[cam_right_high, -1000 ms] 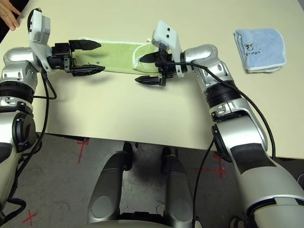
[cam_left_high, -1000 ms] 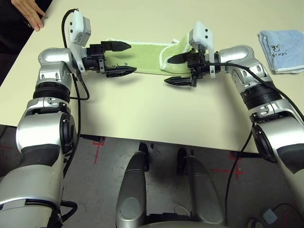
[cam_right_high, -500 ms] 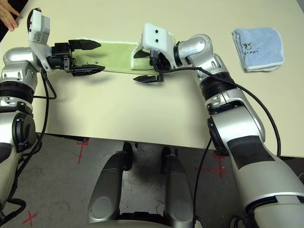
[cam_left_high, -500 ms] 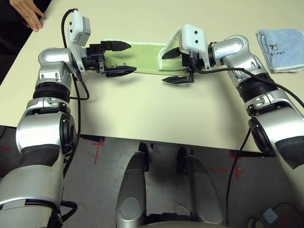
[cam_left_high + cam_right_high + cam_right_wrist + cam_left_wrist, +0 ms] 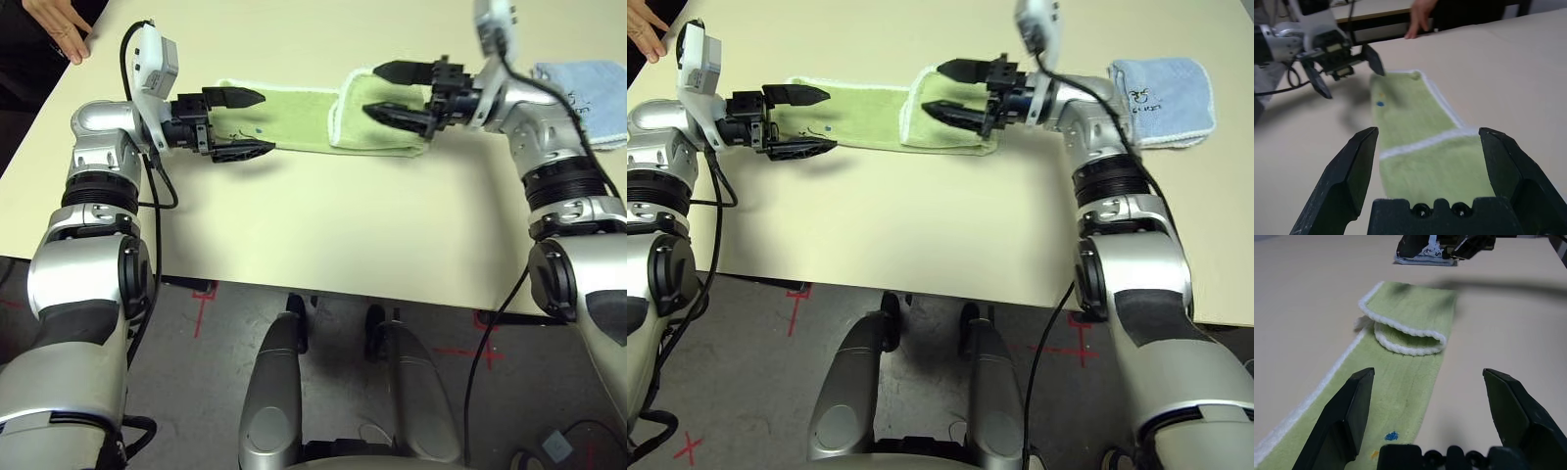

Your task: Fold the towel and set it aside.

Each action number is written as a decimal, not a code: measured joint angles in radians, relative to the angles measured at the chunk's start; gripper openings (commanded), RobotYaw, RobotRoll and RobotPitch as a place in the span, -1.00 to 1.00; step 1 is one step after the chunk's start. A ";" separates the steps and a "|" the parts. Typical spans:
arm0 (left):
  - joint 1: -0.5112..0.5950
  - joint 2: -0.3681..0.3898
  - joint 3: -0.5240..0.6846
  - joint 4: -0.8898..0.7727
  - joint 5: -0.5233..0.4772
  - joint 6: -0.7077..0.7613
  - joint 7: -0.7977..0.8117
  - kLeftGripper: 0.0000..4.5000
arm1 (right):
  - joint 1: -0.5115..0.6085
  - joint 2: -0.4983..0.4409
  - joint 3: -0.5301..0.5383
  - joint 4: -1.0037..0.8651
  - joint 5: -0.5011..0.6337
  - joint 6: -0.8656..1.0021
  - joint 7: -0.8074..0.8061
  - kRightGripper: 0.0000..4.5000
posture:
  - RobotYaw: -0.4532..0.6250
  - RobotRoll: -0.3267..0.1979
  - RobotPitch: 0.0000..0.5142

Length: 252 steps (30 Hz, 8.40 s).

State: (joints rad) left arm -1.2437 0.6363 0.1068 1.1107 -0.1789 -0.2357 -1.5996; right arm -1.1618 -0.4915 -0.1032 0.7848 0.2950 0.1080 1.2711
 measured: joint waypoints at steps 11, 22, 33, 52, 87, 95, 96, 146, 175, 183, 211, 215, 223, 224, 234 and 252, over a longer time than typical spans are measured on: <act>0.021 0.009 0.000 -0.022 -0.018 0.013 -0.003 1.00 | 0.189 -0.097 -0.072 0.087 0.011 -0.211 0.008 0.99 | 0.00 0.25 0.43; 0.038 0.011 0.004 -0.040 -0.027 0.020 -0.004 1.00 | 0.254 -0.117 -0.071 0.016 0.034 -0.161 0.035 0.99 | -0.01 0.25 0.38; 0.049 0.012 0.011 -0.046 -0.029 0.019 -0.001 1.00 | 0.316 -0.114 -0.063 -0.081 0.039 -0.178 0.027 0.99 | 0.00 0.25 0.37; 0.059 0.009 0.011 -0.073 -0.033 0.021 0.005 1.00 | 0.202 -0.001 -0.047 -0.004 0.040 -0.203 0.002 -0.98 | 0.01 0.25 0.38; 0.057 -0.016 0.010 -0.083 -0.033 0.017 0.001 1.00 | -0.106 0.136 -0.088 0.358 -0.043 -0.264 -0.049 -0.98 | 0.10 0.25 0.42; 0.046 -0.016 0.010 -0.081 -0.033 0.016 0.002 1.00 | -0.181 0.164 -0.148 0.400 -0.014 -0.249 -0.221 -0.98 | 0.12 0.25 0.41; 0.045 -0.016 0.010 -0.081 -0.033 0.016 0.002 1.00 | -0.182 0.174 -0.145 0.406 -0.024 -0.251 -0.256 -0.98 | 0.12 0.25 0.41; 0.049 -0.020 0.013 -0.072 -0.033 -0.005 0.037 1.00 | 0.184 -0.173 -0.049 0.189 -0.074 -0.429 0.260 -0.98 | -0.03 0.25 0.38; 0.110 0.104 0.038 -0.136 -0.034 0.023 0.079 1.00 | 0.298 -0.209 -0.066 -0.005 0.037 -0.226 0.188 0.99 | 0.02 0.25 0.37; 0.110 0.180 0.034 -0.176 -0.016 0.392 0.247 1.00 | 0.332 -0.212 -0.067 -0.032 0.053 -0.217 0.199 0.99 | 0.02 0.25 0.37; 0.053 0.063 0.204 -0.374 -0.235 1.523 0.809 1.00 | 0.356 -0.203 -0.064 -0.134 0.079 -0.162 0.179 0.99 | 0.01 0.25 0.43; 0.022 0.047 0.220 -0.307 -0.236 1.471 0.860 1.00 | 0.356 -0.204 -0.064 -0.139 0.079 -0.162 0.177 0.99 | 0.01 0.25 0.43; -0.031 0.031 0.270 -0.190 -0.237 1.340 0.963 1.00 | 0.359 -0.203 -0.063 -0.158 0.079 -0.159 0.170 0.99 | 0.02 0.25 0.43; -0.034 0.029 0.271 -0.188 -0.237 1.338 0.966 1.00 | 0.359 -0.203 -0.063 -0.158 0.079 -0.159 0.168 0.99 | 0.01 0.25 0.43; -0.045 0.029 0.249 -0.166 -0.244 1.374 0.939 0.72 | 0.358 -0.203 -0.061 -0.158 0.078 -0.159 0.163 1.00 | 0.01 0.25 0.43; -0.060 0.074 0.136 -0.185 -0.239 1.420 0.856 1.00 | 0.358 -0.202 -0.057 -0.159 0.077 -0.162 0.156 1.00 | 0.02 0.25 0.43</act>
State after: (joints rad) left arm -1.3034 0.7106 0.2425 0.9253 -0.4183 1.1846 -0.7433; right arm -0.8037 -0.6938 -0.1603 0.6263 0.3718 -0.0536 1.4274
